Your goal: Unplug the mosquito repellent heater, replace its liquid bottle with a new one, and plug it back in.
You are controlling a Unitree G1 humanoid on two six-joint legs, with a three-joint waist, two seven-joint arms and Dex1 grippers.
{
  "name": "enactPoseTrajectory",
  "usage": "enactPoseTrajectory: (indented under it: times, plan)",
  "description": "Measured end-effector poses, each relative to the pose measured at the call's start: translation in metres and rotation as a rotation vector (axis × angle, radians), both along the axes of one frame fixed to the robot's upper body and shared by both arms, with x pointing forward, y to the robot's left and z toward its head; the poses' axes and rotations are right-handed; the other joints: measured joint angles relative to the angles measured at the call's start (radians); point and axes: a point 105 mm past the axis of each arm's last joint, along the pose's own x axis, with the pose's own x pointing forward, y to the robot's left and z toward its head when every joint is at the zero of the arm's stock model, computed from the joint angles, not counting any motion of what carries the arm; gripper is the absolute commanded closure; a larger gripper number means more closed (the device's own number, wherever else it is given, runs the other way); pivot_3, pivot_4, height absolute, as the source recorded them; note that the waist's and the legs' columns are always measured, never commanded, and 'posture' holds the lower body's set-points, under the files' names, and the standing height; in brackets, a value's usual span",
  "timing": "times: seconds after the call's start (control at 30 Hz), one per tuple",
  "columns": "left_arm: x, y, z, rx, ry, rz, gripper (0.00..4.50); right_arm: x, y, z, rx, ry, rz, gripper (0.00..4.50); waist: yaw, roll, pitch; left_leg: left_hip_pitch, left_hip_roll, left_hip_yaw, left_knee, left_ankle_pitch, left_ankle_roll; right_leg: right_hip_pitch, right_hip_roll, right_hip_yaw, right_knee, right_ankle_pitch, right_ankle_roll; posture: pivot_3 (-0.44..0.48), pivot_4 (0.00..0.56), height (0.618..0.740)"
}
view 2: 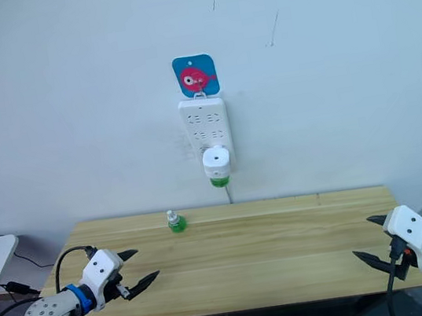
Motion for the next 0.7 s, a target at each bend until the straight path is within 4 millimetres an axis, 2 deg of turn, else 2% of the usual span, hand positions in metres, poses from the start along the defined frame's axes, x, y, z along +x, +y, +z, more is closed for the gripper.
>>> enactPoseTrajectory:
  times: [0.7]
  plan:
    - [0.0028,0.0021,0.0017,0.018,0.01,0.002,0.0,-0.005,0.0038,-0.0007,0.009,0.019,0.007,0.03,-0.001,0.0,0.009,0.0,0.0,0.0,0.0,0.0,0.0,-0.001,0.0,0.0,0.0,0.0,0.0,0.033,0.039,0.697]
